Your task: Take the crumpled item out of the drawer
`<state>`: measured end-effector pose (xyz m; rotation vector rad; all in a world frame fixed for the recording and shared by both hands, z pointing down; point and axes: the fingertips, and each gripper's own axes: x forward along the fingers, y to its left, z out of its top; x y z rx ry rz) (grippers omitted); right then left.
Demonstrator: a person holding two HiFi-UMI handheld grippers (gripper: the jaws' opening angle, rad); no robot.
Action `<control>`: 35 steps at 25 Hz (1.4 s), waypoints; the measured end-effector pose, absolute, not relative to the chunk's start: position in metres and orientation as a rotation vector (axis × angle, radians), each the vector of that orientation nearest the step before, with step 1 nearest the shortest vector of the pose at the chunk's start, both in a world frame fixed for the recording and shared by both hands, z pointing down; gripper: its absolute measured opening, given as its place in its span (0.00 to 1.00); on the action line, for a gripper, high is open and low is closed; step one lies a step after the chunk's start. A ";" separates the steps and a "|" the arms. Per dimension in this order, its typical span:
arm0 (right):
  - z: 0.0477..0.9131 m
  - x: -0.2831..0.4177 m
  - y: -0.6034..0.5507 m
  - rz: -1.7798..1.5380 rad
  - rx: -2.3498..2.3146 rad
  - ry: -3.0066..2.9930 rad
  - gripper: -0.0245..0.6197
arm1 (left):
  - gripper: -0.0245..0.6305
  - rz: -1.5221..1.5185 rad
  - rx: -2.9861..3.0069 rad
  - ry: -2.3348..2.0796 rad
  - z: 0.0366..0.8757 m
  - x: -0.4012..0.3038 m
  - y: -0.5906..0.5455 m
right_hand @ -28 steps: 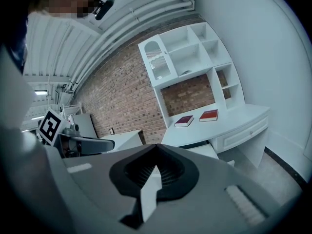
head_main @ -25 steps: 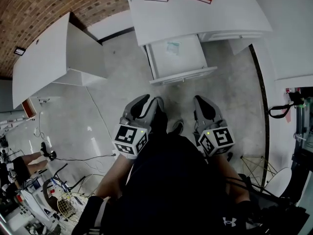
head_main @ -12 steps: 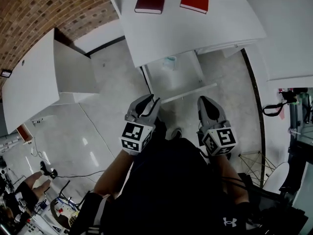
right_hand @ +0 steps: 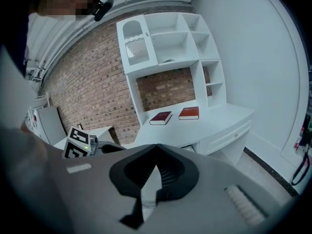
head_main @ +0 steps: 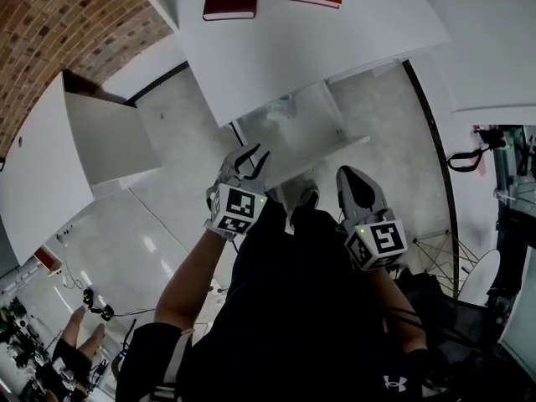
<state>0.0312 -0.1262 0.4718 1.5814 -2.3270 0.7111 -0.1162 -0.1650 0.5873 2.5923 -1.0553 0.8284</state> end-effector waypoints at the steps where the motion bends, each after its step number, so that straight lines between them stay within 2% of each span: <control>1: 0.476 0.034 -0.127 0.725 1.586 -2.319 0.04 | 0.19 0.860 2.599 -1.040 0.595 -0.113 -0.170; 13: 0.522 0.081 -0.128 0.892 1.587 -2.238 0.04 | 0.20 1.250 2.625 -0.884 0.710 -0.074 -0.211; 19: 0.541 0.111 -0.124 0.964 1.629 -2.164 0.04 | 0.22 1.334 2.626 -0.858 0.751 -0.059 -0.229; 35: 0.571 0.133 -0.114 1.036 1.648 -2.041 0.04 | 0.26 1.655 2.460 -0.766 0.868 -0.044 -0.267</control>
